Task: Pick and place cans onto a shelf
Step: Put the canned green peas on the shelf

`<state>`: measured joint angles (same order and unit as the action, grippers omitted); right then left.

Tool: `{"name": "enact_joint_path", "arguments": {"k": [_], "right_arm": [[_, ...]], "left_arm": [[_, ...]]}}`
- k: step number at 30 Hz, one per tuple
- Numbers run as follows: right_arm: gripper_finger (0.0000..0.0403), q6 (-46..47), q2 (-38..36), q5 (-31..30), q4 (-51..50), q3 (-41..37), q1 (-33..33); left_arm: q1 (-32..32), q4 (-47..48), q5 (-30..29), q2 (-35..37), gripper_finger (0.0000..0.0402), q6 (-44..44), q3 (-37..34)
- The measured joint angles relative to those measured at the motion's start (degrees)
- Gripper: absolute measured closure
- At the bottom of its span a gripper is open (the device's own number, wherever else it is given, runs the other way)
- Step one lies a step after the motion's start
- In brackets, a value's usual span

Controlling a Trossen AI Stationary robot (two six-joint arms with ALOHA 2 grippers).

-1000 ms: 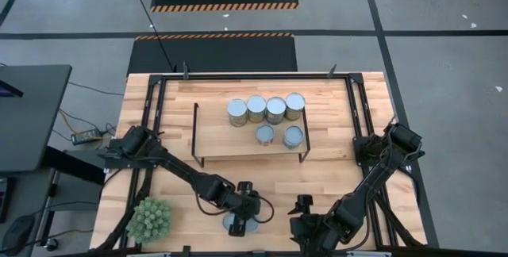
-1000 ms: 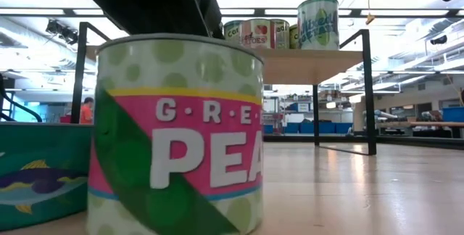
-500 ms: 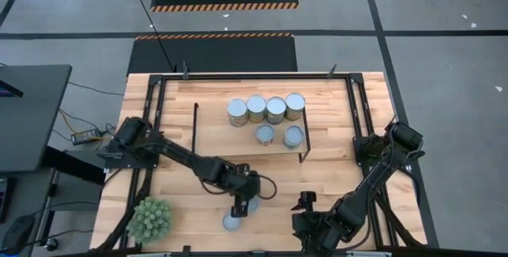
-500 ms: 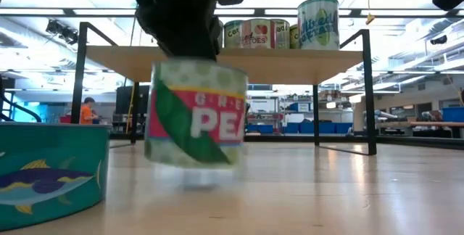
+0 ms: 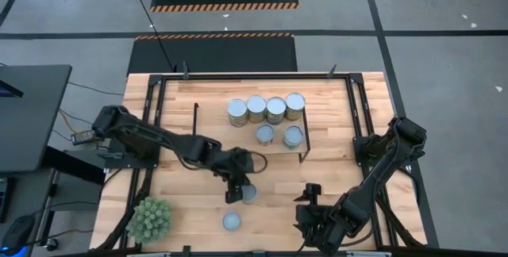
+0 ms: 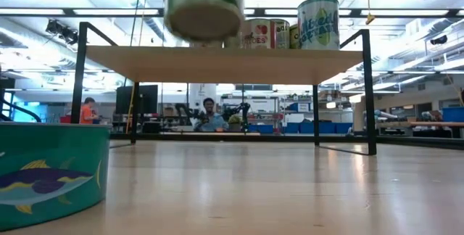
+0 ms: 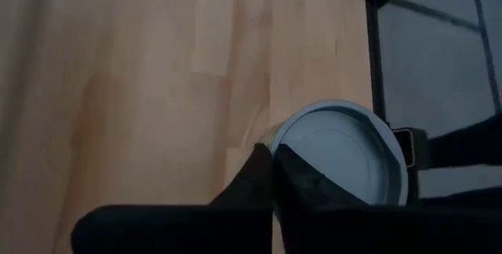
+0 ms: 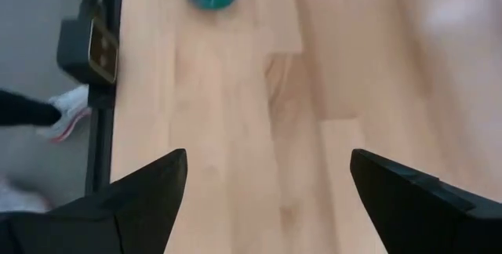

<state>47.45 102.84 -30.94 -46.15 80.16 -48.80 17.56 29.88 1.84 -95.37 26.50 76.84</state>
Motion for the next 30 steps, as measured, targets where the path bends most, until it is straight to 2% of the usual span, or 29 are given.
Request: {"name": "enact_joint_path", "arguments": {"k": [6,11,21,30], "right_arm": [[0.0037,-0.9,-1.6,-4.4,-0.4,0.0,0.0],[0.0037,-0.9,-1.6,-5.1,-0.5,0.0,0.5],[0.0037,0.3,-1.6,-5.0,-0.6,0.0,0.6],[0.0037,0.4,-1.6,-4.9,-0.5,0.0,1.2]], "left_arm": [[-2.7,4.5,-1.1,5.7,0.0400,4.3,0.1],[-5.2,6.8,-9.7,9.3,0.0400,6.0,0.1],[-8.5,9.6,-26.7,9.9,0.0400,11.6,0.1],[-11.2,9.0,-29.7,7.9,0.0400,13.4,0.1]]}}
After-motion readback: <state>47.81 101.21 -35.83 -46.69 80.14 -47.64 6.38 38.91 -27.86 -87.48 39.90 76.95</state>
